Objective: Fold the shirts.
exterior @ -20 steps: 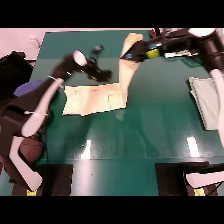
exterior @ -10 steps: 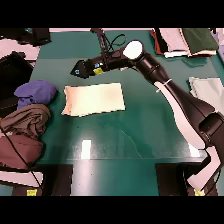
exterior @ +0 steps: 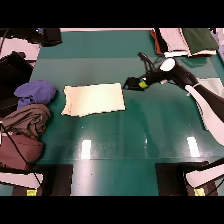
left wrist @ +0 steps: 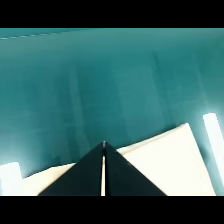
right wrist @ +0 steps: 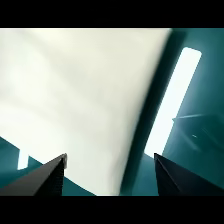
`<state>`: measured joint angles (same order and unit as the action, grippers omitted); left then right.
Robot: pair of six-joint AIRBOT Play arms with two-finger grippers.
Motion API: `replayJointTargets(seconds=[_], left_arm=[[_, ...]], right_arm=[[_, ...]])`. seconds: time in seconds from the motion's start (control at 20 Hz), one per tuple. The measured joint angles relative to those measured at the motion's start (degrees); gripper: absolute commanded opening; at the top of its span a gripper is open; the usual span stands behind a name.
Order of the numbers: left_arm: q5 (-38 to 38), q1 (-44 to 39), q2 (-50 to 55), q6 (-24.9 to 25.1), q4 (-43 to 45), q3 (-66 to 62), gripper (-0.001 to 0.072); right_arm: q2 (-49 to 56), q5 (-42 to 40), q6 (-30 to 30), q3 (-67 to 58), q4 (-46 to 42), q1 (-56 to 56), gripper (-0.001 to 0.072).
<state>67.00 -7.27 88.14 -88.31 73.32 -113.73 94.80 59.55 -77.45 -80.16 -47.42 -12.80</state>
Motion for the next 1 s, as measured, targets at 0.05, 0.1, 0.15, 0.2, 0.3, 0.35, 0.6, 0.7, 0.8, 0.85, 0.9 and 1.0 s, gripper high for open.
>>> replayJointTargets(seconds=[0.05, 0.1, 0.15, 0.2, 0.3, 0.35, 0.6, 0.7, 0.8, 0.85, 0.9, 1.0], left_arm=[[-0.3, -0.9, 0.3, 0.1, -0.1, 0.0, 0.0026], [-0.3, -1.7, 0.5, 0.2, -0.1, 0.0, 0.0026], [-0.5, -2.2, 0.8, 0.3, -0.1, 0.0, 0.0026], [-0.5, -2.8, 1.1, 0.3, -0.1, 0.0, 0.0026], [-0.6, -3.7, 1.6, 0.5, -0.2, 0.0, 0.0026], [-0.6, -4.2, 1.8, 0.5, -0.2, 0.0, 0.0026], [-0.6, -5.1, 2.3, 0.5, -2.0, 0.0, 0.0026], [-0.5, -5.3, 2.4, 0.5, -3.3, 0.0, 0.0025], [-0.6, -5.6, 2.4, 0.5, -3.6, 0.0, 0.0025], [-0.6, -7.1, 2.4, 0.5, -3.5, 0.0, 0.0025], [-0.6, -8.2, 2.4, 0.6, -3.1, 0.0, 0.0025], [-0.7, -10.6, 2.4, 1.2, -2.2, 0.0, 0.0025]], right_arm=[[0.7, 0.0, 0.0, 2.1, 1.6, 1.5, 0.0551], [1.7, 0.0, 0.2, 3.7, 3.6, 2.6, 0.0551], [2.7, 0.0, 0.7, 4.5, 6.0, 3.0, 0.0551], [4.0, 0.0, 1.2, 4.6, 7.9, 3.0, 0.0551], [7.1, -0.3, 1.7, 3.0, 10.2, 1.7, 0.0551], [8.7, -0.3, 1.8, 1.6, 11.5, 0.6, 0.055], [18.0, -0.2, 2.3, -8.4, 16.0, -6.3, 0.0019], [20.1, 0.0, 2.8, -12.5, 16.6, -8.1, 0.0017], [20.7, 0.0, 2.9, -14.7, 16.4, -8.5, 0.0017], [20.4, 0.6, 2.9, -17.9, 14.4, -7.9, 0.0017], [19.5, 0.9, 2.8, -19.0, 12.9, -6.8, 0.0017], [16.5, 1.1, 2.4, -19.6, 9.4, -3.2, 0.0017]])
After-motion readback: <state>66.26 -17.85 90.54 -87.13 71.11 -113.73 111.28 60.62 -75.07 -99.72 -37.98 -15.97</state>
